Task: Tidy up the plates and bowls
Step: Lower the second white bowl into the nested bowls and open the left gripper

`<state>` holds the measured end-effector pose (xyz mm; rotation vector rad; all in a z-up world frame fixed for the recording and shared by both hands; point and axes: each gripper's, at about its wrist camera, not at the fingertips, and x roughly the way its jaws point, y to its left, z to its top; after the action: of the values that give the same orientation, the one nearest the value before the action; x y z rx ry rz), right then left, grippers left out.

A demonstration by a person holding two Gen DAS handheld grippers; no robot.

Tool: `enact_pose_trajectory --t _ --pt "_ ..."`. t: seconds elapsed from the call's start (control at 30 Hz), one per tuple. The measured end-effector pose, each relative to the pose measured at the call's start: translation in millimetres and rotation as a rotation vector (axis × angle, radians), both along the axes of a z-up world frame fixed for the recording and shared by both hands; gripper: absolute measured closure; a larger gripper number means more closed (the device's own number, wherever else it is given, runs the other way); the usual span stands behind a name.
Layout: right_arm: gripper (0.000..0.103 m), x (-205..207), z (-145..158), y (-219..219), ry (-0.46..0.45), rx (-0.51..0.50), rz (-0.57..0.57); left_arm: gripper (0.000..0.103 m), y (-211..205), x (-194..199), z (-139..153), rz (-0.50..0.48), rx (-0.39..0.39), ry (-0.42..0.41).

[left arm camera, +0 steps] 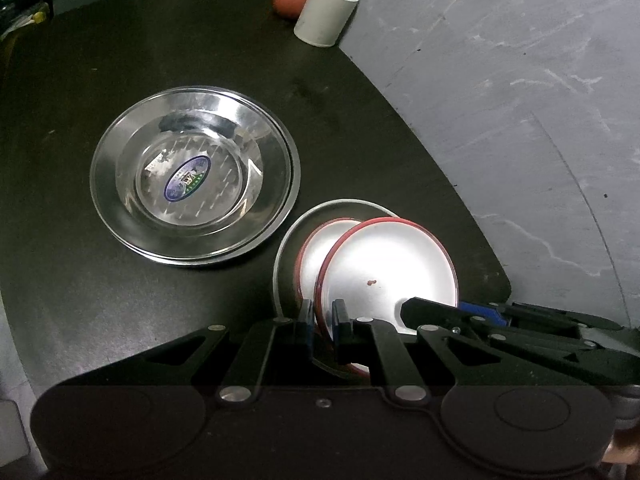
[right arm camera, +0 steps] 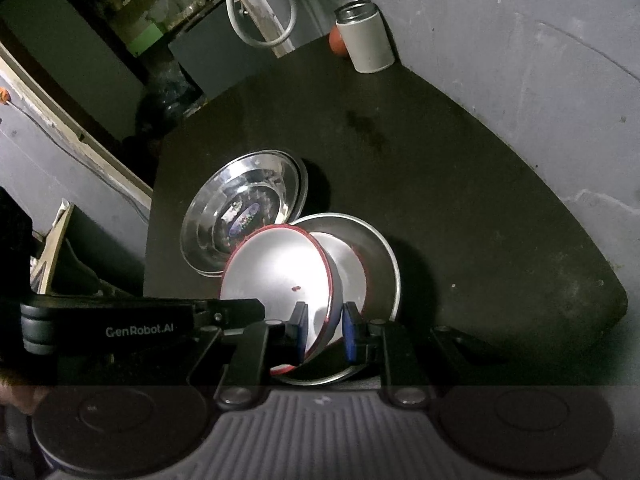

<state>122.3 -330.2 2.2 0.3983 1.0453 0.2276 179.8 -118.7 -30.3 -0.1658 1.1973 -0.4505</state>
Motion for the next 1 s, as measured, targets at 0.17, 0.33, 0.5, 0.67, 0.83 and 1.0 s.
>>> enact_pose_trajectory --t 0.17,0.33,0.5,0.67,0.83,1.0 --pt "0.083 5.3 -2.8 -1.0 0.01 -0.002 0.003 0.094 -2.4 3.9 -1.5 0.002 0.006 0.002" --pt "0.083 9.8 -7.2 -1.5 0.034 0.002 0.006 0.094 -2.7 6.0 -2.0 0.006 0.009 0.001" --pt "0.082 13.0 -8.9 -1.3 0.045 0.004 0.012 0.093 -5.6 5.9 -0.4 -0.002 0.033 -0.003" --pt "0.083 16.0 -11.1 -0.6 0.06 0.005 0.016 0.091 -8.4 7.4 -4.9 -0.019 0.058 0.024" --pt "0.082 16.4 -11.1 -0.6 0.064 0.006 0.015 0.091 -8.2 7.4 -5.5 -0.022 0.058 0.027" --pt "0.08 15.5 -10.5 -1.2 0.062 0.006 0.01 0.089 -9.9 8.9 -6.8 -0.027 0.06 0.03"
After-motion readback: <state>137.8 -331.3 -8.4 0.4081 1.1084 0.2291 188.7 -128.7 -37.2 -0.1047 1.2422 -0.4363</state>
